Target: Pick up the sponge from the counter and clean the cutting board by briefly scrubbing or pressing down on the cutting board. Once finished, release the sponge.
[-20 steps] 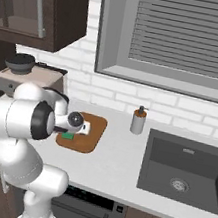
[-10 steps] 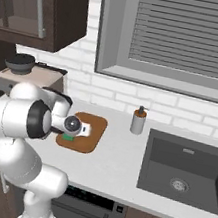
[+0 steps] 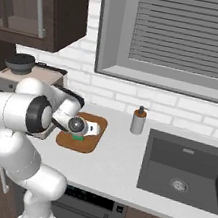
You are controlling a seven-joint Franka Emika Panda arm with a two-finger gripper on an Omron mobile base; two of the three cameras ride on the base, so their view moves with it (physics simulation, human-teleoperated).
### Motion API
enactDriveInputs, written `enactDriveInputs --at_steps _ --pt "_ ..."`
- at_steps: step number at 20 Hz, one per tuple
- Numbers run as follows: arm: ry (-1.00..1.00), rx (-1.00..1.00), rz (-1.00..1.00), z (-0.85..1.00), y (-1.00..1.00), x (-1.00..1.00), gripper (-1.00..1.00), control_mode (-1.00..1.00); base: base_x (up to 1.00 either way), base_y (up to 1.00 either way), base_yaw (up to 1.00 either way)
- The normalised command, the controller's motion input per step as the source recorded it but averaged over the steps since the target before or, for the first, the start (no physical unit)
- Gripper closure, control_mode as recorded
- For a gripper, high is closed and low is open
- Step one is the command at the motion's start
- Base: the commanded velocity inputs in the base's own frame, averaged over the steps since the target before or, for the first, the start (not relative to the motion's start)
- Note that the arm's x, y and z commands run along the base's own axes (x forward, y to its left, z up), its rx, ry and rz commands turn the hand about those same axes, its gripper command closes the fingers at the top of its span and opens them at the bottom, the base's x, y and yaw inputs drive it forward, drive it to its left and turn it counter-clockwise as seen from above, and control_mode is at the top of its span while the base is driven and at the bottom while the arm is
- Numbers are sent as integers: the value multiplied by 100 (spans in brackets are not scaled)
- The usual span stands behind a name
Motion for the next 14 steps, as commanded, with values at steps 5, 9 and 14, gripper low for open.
enactDriveInputs --at_steps 5,9,14 --pt "-4 -2 0 -34 -41 2 100 -100 0 0 0" --pt "0 -1 0 -20 0 63 100 -100 0 0 0" --pt "0 -9 0 0 6 100 100 -100 0 0 0"
